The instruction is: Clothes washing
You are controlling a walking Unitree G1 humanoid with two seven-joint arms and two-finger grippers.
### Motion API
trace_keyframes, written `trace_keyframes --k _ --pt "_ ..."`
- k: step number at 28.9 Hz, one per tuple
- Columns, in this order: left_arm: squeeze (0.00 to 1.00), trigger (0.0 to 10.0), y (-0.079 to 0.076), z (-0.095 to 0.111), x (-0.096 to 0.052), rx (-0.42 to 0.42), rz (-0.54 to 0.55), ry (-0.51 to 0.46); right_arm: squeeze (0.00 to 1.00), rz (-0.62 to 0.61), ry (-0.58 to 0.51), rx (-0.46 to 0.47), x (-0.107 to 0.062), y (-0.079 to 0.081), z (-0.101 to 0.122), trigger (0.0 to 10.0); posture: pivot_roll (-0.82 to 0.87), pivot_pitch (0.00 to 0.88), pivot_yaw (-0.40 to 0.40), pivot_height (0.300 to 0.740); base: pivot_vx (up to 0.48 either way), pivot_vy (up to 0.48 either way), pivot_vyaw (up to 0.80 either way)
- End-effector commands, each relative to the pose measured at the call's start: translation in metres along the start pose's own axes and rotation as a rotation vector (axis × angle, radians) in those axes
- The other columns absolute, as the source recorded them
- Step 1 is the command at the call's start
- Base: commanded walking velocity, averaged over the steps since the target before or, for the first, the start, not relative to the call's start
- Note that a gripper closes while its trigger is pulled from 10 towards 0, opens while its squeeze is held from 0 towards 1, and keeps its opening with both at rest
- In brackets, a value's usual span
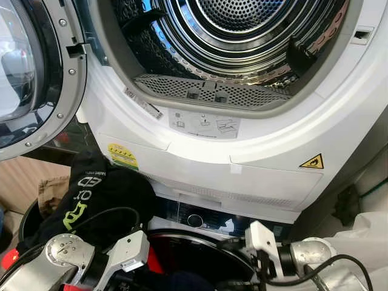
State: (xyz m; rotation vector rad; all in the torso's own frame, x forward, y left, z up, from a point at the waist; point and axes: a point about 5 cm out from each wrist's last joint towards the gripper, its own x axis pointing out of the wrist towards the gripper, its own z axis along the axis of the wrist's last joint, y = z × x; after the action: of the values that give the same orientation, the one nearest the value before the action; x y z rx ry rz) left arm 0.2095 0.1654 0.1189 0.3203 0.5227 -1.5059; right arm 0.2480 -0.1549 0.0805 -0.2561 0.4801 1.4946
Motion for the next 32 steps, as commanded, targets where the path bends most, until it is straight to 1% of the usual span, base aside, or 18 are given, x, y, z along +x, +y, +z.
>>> trace_keyframes --k 1,3,6,8,9,10,12,13,14,15,17,20,23,27,28,30,31,32 --pt "0.0 0.0 0.004 0.007 -0.002 0.068 0.023 0.02 0.0 0.043 0.046 -0.007 0.001 0.003 -0.005 10.0 -0.01 0.065 0.036 0.74 0.0 0.0 0.0" --pt "0.0 0.0 0.008 0.012 -0.002 0.094 0.046 0.016 0.0 0.057 0.07 -0.003 0.003 0.004 -0.007 10.0 -0.01 0.059 0.034 0.74 0.0 0.0 0.0" --pt "0.0 0.0 0.008 0.013 -0.001 0.1 0.046 0.014 0.0 0.071 0.065 0.0 0.005 0.005 -0.007 10.0 0.0 0.06 0.034 0.74 0.0 0.0 0.0" --pt "0.0 0.0 0.008 0.014 0.0 0.106 0.041 0.008 0.0 0.064 0.066 -0.001 0.008 0.005 -0.008 10.0 -0.01 0.057 0.034 0.74 0.0 0.0 0.0" --pt "0.0 0.0 0.008 0.015 0.001 0.108 0.036 -0.001 0.0 0.037 0.068 -0.005 0.014 0.003 -0.01 10.0 -0.01 0.056 0.033 0.74 0.0 0.0 0.0" --pt "0.0 0.0 0.008 0.015 0.001 0.108 0.036 -0.001 0.0 0.037 0.068 -0.005 0.014 0.003 -0.01 10.0 -0.01 0.056 0.033 0.74 0.0 0.0 0.0" --pt "0.0 0.0 0.009 0.017 0.003 0.11 0.037 -0.006 0.0 0.036 0.043 0.004 0.02 0.004 -0.008 10.0 -0.01 0.057 0.032 0.74 0.0 0.0 0.0" --pt "0.0 0.0 0.009 0.017 0.003 0.11 0.037 -0.006 0.0 0.036 0.043 0.004 0.02 0.004 -0.008 10.0 -0.01 0.057 0.032 0.74 0.0 0.0 0.0" --pt "0.0 0.0 0.009 0.018 0.004 0.114 0.032 -0.01 0.0 0.033 0.017 0.011 0.028 0.005 -0.007 10.0 -0.01 0.06 0.034 0.74 0.0 0.0 0.0" --pt "0.0 0.0 0.009 0.018 0.004 0.114 0.032 -0.01 0.0 0.033 0.017 0.011 0.028 0.005 -0.007 10.0 -0.01 0.06 0.034 0.74 0.0 0.0 0.0" --pt "0.0 0.0 0.009 0.018 0.006 0.12 0.03 -0.012 0.0 0.028 -0.006 0.025 0.035 0.005 -0.006 10.0 0.0 0.061 0.034 0.74 0.0 0.0 0.0" --pt "0.0 0.0 0.012 0.021 0.006 0.134 0.052 -0.025 0.0 0.076 -0.027 0.04 0.039 0.012 -0.004 10.0 0.0 0.068 0.034 0.74 0.0 0.0 0.0" --pt "0.0 0.0 0.021 0.028 0.006 0.164 0.119 -0.06 0.0 0.144 -0.041 0.064 0.04 0.02 -0.003 10.0 0.0 0.071 0.031 0.74 0.0 0.0 0.0" --pt "0.0 0.0 0.023 0.033 0.01 0.176 0.127 -0.079 0.0 0.191 -0.038 0.056 0.045 0.026 -0.003 10.0 0.0 0.073 0.027 0.74 0.0 0.0 0.0" --pt "0.0 0.0 0.023 0.033 0.01 0.176 0.127 -0.079 0.0 0.191 -0.038 0.056 0.045 0.026 -0.003 10.0 0.0 0.073 0.027 0.74 0.0 0.0 0.0" --pt "0.0 0.0 0.021 0.034 0.014 0.17 0.101 -0.089 0.0 0.147 -0.04 0.053 0.051 0.021 -0.001 10.0 0.0 0.073 0.026 0.74 0.0 0.0 0.0" --pt "0.0 0.0 0.02 0.034 0.015 0.166 0.094 -0.093 0.0 0.119 -0.05 0.049 0.052 0.018 0.0 10.0 0.0 0.074 0.026 0.74 0.0 0.0 0.0" --pt "0.0 0.0 0.018 0.034 0.016 0.16 0.08 -0.096 0.0 0.058 -0.066 0.04 0.056 0.012 0.003 10.0 0.0 0.075 0.026 0.74 0.0 0.0 0.0"
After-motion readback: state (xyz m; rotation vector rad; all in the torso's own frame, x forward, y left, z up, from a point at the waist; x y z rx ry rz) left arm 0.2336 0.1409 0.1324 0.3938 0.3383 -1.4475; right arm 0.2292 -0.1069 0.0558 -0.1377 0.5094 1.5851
